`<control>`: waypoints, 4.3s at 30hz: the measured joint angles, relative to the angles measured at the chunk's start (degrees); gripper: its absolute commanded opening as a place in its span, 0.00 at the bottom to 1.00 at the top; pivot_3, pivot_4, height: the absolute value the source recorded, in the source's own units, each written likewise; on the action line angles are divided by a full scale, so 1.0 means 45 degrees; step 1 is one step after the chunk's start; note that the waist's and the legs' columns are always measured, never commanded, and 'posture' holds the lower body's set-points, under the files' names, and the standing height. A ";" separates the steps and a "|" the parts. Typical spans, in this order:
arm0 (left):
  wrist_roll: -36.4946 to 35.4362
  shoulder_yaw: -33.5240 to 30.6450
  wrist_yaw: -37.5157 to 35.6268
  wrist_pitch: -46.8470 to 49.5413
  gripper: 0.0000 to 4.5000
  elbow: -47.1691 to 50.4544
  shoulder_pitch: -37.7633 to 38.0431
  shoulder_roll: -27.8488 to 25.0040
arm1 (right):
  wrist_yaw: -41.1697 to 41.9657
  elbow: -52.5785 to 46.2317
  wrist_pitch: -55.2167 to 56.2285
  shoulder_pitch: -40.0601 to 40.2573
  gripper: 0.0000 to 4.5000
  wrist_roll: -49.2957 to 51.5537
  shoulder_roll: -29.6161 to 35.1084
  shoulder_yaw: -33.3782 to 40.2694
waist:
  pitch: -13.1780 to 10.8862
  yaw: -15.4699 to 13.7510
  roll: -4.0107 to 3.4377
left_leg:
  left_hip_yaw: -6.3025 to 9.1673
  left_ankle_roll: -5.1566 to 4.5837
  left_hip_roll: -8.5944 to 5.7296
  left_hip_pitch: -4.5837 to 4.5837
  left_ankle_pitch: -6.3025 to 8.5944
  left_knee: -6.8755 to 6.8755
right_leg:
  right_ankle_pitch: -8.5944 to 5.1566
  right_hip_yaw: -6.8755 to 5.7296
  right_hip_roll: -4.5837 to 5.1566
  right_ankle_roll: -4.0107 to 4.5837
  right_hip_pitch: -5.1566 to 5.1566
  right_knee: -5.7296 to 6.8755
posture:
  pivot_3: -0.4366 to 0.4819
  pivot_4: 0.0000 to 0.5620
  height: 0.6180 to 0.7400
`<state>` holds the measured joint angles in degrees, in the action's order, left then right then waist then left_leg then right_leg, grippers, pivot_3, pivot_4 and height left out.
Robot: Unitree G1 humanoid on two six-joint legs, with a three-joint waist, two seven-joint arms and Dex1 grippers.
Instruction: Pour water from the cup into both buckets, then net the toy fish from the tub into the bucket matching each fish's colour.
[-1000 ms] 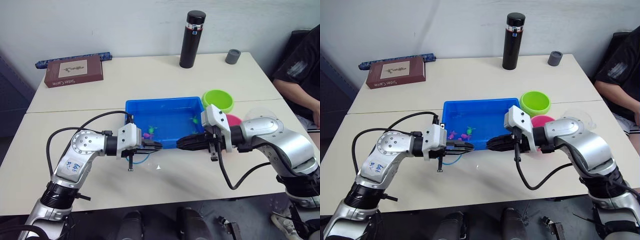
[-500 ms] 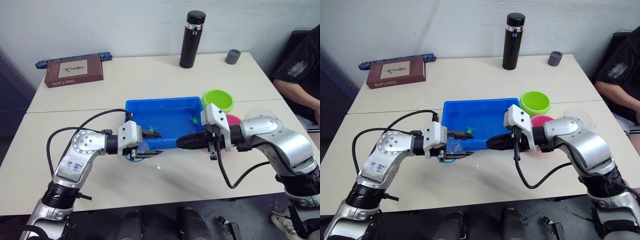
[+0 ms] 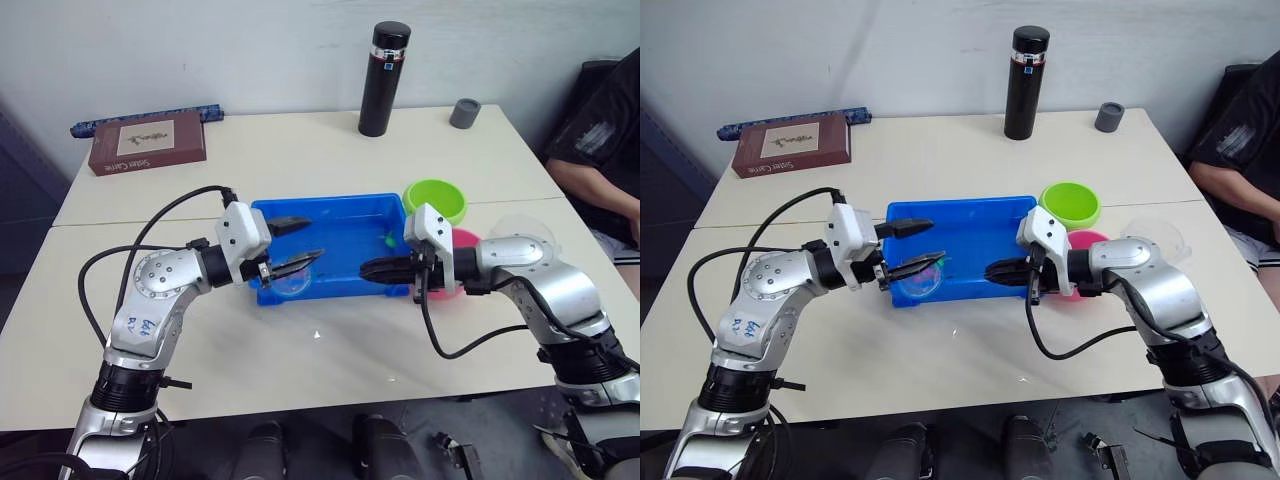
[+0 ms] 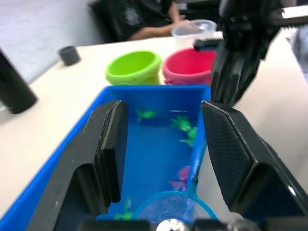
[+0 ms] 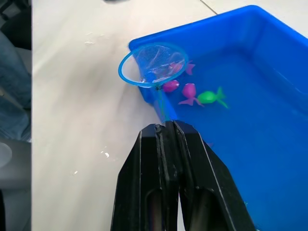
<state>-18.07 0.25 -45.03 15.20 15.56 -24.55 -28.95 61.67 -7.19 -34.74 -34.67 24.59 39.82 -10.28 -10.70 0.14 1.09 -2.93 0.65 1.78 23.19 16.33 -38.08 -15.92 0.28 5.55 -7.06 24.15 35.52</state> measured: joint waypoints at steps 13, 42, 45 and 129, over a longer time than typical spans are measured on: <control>0.0033 -0.1143 0.2073 0.0273 0.59 -0.0016 0.1156 0.0403 | -0.0188 0.2911 0.1604 -0.1492 0.00 -0.0947 0.0021 0.0995 | 0.0000 0.0011 0.0000 | -0.0006 0.0001 0.0000 -0.0006 -0.0001 0.0001 | 0.0000 0.0003 0.0001 0.0000 0.0000 -0.0004 | 0.48 0.27 1.00; 0.0592 -0.1786 0.5376 0.0399 0.59 0.1039 0.4484 0.2002 | 0.0407 0.3131 0.3053 -0.1004 0.00 -0.2095 -0.0988 0.0322 | 0.0000 0.0036 0.0000 | -0.0005 0.0004 0.0002 -0.0011 0.0000 0.0003 | 0.0000 0.0005 0.0012 0.0001 0.0001 -0.0011 | 0.48 0.27 1.00; 0.0593 -0.1747 0.5444 0.0476 0.59 0.1269 0.4487 0.2057 | 0.0518 0.3131 0.3054 -0.1015 0.00 -0.2110 -0.1090 0.0314 | 0.0000 0.0021 0.0000 | -0.0005 0.0004 0.0001 -0.0011 0.0000 0.0003 | 0.0000 0.0005 0.0014 0.0001 0.0000 -0.0012 | 0.48 0.27 1.00; 0.0894 -0.1295 0.6418 0.0517 0.59 0.1837 0.4659 0.2617 | 0.0669 0.6626 0.5653 -0.2396 0.00 -0.4707 -0.2437 -0.0891 | 0.0000 0.0320 0.0000 | -0.0002 0.0011 0.0003 -0.0020 0.0003 0.0012 | -0.0002 0.0002 0.0022 0.0006 0.0000 -0.0012 | 0.48 0.27 1.00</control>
<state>-14.05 -5.58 -16.15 17.52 23.83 -3.59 -17.18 64.68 22.63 -9.30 -45.46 3.41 28.86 -14.29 -10.70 1.58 1.09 -2.93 0.70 1.79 23.10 16.34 -38.02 -15.93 0.29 5.65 -7.03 24.15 35.46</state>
